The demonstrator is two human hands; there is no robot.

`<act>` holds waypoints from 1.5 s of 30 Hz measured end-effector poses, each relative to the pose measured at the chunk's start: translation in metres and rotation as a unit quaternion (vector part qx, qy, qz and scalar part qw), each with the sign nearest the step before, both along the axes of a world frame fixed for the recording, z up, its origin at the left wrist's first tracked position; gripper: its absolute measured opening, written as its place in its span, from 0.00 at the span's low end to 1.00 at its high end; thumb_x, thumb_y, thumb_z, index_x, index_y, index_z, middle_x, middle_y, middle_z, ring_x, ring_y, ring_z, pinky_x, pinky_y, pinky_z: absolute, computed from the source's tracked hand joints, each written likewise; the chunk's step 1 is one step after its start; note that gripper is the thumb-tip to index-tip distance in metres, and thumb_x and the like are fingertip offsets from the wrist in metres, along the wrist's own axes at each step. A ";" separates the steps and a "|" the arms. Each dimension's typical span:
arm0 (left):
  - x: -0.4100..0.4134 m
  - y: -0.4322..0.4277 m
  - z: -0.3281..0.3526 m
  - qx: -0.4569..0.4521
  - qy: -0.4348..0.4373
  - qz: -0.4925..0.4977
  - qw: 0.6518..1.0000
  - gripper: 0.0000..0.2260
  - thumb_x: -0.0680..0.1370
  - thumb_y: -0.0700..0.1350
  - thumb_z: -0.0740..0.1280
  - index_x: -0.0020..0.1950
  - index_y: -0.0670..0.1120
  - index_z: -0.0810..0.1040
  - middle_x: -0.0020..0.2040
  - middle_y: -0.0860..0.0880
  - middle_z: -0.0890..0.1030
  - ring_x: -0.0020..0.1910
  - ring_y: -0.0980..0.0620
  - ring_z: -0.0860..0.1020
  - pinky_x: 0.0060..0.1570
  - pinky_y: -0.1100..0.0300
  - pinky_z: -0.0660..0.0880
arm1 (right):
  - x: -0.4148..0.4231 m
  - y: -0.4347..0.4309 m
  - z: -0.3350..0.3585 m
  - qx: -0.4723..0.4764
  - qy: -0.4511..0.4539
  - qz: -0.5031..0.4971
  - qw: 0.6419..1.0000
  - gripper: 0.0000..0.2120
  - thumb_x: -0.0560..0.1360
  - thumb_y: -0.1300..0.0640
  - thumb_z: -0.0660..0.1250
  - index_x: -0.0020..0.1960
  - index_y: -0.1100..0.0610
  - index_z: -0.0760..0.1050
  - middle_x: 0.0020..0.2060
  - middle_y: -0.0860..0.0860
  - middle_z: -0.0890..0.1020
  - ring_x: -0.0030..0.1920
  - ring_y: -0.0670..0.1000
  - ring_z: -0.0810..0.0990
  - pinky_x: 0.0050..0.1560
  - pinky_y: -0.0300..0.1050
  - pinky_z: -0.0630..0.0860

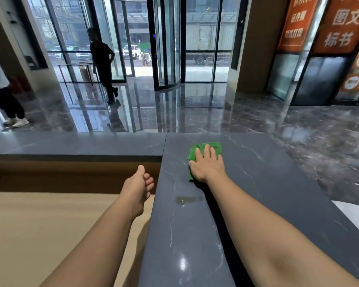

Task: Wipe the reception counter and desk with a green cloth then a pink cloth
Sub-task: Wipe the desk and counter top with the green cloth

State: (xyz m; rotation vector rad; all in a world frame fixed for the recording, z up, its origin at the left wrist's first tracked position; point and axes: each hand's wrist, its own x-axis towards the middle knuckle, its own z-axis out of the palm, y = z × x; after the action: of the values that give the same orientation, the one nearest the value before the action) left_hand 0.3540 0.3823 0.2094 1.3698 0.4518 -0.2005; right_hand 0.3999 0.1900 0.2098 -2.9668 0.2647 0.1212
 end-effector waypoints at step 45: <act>-0.021 0.015 -0.004 -0.212 0.029 -0.054 0.975 0.37 0.78 0.67 0.48 0.77 0.41 0.56 0.73 0.41 0.67 0.70 0.41 0.68 0.70 0.46 0.65 | -0.041 0.117 -0.003 0.019 0.004 0.037 0.999 0.29 0.83 0.43 0.45 0.80 0.51 0.40 0.78 0.58 0.37 0.78 0.58 0.36 0.76 0.56 0.38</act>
State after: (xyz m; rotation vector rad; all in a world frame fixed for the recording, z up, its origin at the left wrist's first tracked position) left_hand 0.3328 0.3972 0.2054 0.9714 0.3566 -0.4033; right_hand 0.3592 0.3066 0.2068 -2.9398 0.1518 0.1448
